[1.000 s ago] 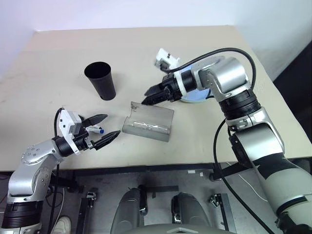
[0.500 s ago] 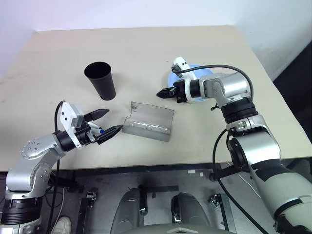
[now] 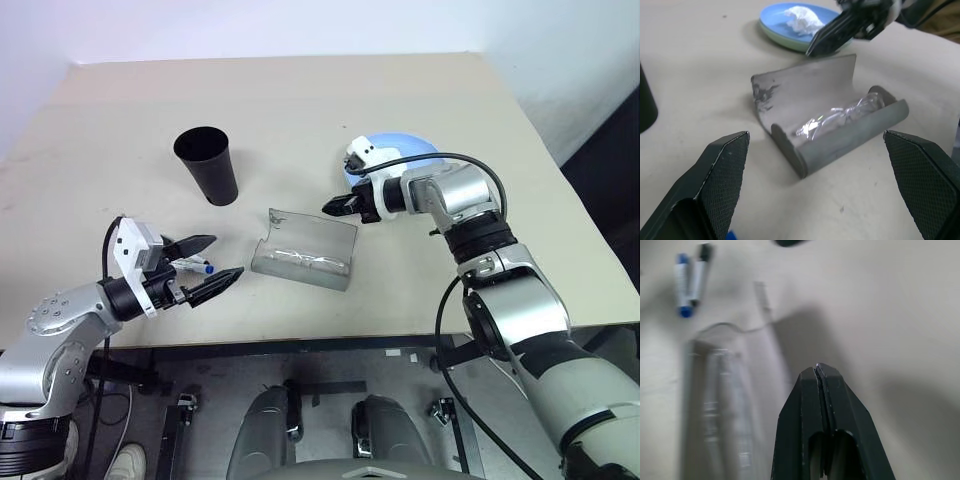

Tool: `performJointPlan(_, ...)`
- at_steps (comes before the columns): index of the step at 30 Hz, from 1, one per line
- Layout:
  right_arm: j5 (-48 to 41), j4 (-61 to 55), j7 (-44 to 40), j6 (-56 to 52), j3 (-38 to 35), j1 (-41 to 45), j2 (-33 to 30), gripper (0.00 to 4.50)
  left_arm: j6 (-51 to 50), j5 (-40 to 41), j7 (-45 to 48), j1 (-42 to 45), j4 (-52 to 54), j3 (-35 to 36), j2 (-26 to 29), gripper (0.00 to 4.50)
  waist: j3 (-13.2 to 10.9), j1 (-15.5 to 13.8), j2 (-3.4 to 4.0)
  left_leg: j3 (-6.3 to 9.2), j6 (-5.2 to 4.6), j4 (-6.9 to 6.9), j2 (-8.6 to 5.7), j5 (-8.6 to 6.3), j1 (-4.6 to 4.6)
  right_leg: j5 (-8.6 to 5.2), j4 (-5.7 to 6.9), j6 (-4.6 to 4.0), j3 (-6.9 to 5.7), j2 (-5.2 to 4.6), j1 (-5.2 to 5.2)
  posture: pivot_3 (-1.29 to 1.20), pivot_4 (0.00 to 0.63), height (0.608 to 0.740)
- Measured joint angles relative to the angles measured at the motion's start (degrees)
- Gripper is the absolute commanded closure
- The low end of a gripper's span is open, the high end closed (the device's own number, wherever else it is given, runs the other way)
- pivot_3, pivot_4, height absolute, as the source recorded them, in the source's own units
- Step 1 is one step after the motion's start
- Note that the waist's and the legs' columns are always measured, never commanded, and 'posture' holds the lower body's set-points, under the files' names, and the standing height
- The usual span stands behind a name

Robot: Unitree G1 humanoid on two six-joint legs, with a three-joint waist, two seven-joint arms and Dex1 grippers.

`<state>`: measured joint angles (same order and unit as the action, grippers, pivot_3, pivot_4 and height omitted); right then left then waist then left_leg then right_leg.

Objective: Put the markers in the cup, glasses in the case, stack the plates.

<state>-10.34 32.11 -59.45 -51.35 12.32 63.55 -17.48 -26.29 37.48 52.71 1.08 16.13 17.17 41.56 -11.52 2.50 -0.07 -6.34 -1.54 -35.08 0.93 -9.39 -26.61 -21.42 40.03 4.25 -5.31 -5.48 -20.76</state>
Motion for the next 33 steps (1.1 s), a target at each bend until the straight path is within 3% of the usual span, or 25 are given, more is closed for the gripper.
performJointPlan(9, -4.82, -15.04, -0.83, -9.75, 1.18, -4.17, -1.37, 4.48, 0.84, -0.74, 0.31, -0.23, -0.41, 0.12, 0.00, 0.00, 0.00, 0.03, 0.00, 0.00, -0.20, 0.05, 0.00, -0.14, 0.00, 0.00, -0.01, -0.01, 0.00, -0.03, -0.05, 0.00, 0.150, 0.707)
performJointPlan(15, -4.61, -4.79, 4.05, -6.85, -1.76, -0.92, -0.76, 4.48, 0.83, -0.72, -0.29, -0.06, -0.40, 0.15, -0.01, 0.00, 0.00, 0.05, 0.00, 0.00, -0.09, 0.05, -0.01, -0.07, -0.01, 0.02, -0.01, -0.03, 0.00, -0.02, -0.06, 0.00, 0.150, 0.707)
performJointPlan(23, -2.07, 6.44, 4.17, -0.57, -0.75, 0.51, -0.51, 4.48, 0.32, -0.69, -2.83, 0.86, 1.65, 0.01, -0.30, 0.00, 0.00, 0.05, 0.00, -0.03, -0.02, 0.03, -0.01, 0.02, -0.01, 0.02, -0.02, -0.03, 0.00, 0.01, 0.19, 0.00, 0.150, 0.707)
performJointPlan(33, -3.08, -0.71, -1.48, -5.15, 1.54, -1.13, -1.41, 4.48, -1.02, -0.46, -3.22, 0.87, 2.39, 0.15, -0.05, 0.00, 0.00, 0.04, 0.00, -0.01, -0.01, 0.04, 0.00, 0.01, -0.01, 0.02, -0.02, -0.03, 0.00, 0.01, 0.17, 0.00, 0.150, 0.707)
